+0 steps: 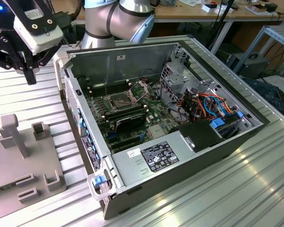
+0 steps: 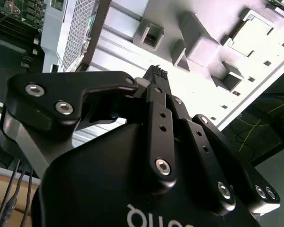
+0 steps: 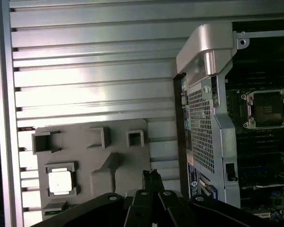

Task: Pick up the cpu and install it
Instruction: 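Reach for the cpu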

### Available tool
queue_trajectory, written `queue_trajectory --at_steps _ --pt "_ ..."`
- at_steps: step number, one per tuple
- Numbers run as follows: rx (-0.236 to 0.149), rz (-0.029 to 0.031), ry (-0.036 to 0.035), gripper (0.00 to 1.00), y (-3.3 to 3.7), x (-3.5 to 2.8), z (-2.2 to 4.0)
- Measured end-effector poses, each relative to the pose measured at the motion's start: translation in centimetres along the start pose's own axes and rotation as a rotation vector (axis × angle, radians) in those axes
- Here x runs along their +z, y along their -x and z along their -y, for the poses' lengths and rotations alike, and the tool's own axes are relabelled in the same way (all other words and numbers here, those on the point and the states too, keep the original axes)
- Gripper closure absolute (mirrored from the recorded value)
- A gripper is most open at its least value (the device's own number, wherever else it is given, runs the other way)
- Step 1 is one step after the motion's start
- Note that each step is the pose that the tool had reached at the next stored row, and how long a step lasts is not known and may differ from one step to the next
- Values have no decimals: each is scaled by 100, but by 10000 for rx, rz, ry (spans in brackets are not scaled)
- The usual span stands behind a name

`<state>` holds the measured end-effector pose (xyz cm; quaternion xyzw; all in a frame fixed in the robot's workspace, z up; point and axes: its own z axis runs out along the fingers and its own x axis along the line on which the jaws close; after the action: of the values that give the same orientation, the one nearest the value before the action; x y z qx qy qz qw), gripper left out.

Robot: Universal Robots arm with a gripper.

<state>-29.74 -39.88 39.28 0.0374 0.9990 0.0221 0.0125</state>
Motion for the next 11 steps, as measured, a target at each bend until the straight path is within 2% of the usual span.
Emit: queue_trajectory --at_steps 1,2,11 --pt "0 1 1 89 -129 -2 10" --pt "-1 0 0 89 -212 -5 16" --pt "0 0 0 89 -336 -8 25"
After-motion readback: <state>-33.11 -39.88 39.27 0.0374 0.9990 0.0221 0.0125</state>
